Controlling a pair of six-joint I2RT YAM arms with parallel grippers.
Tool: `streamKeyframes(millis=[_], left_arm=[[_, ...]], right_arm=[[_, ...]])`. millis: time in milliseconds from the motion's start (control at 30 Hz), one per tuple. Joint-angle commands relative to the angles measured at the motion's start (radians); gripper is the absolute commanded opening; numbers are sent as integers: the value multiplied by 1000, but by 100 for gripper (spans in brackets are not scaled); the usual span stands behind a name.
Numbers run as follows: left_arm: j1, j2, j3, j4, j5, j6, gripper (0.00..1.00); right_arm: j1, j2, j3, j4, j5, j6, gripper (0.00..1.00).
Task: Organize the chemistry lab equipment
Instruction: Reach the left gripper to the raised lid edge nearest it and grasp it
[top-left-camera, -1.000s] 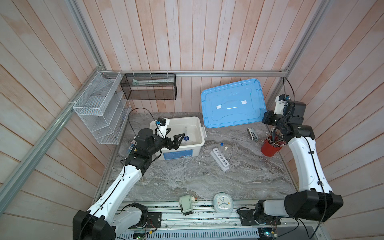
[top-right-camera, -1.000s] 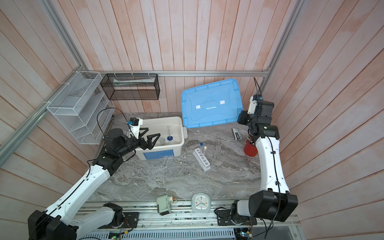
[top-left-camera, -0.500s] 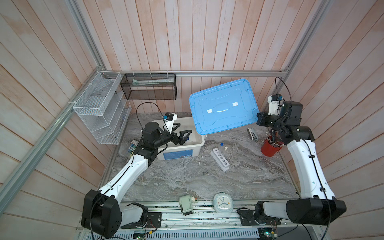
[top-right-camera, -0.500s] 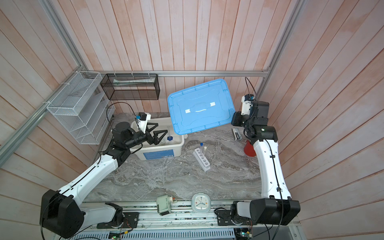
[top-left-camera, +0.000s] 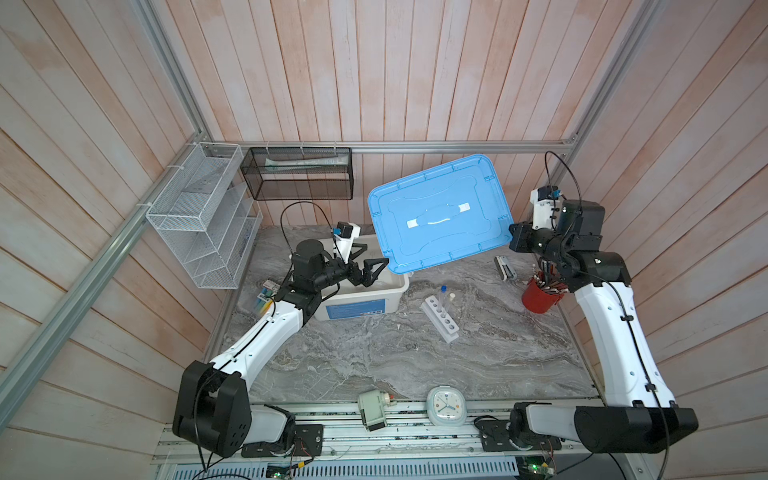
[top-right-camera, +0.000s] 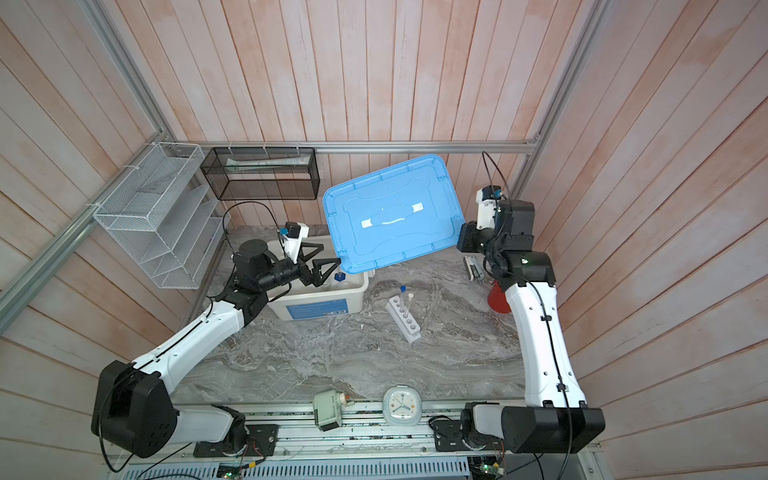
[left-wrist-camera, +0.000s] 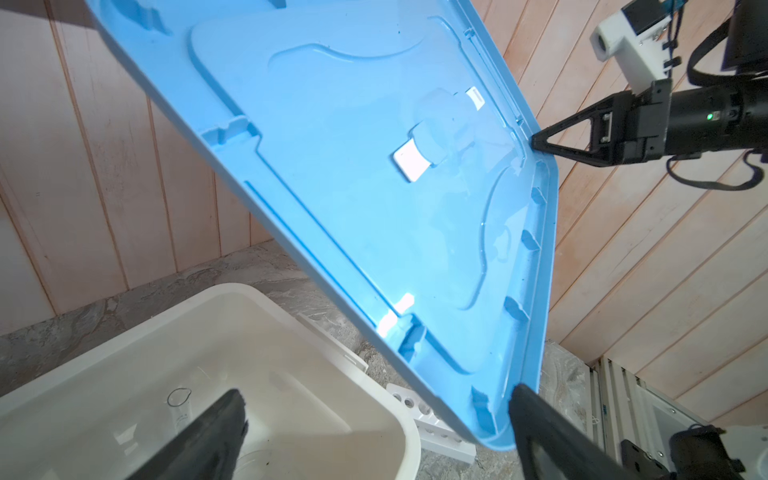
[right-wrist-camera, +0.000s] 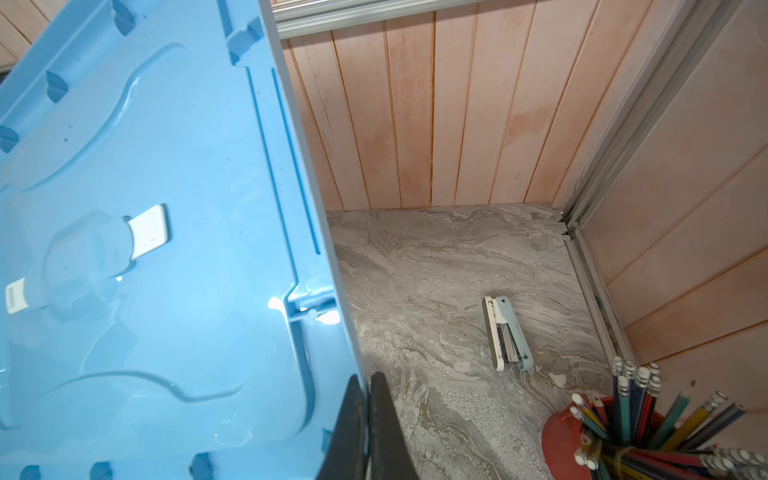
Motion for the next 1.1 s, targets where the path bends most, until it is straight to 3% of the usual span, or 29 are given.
streamKeyframes(millis=[0,333,900,1067], left_arm=[[-1,22,43,59,81,-44,98],[-1,87,80,135,234,-122,84],[0,63,62,226,270,-190,50],[2,54,49,250,269,-204,46]], right_arm=[[26,-20,30,30,2,9,0],[63,-31,5,49,1,0,0],[78,-56,-100,133,9,-16,0],[90,-80,-158,193,30,-22,0]])
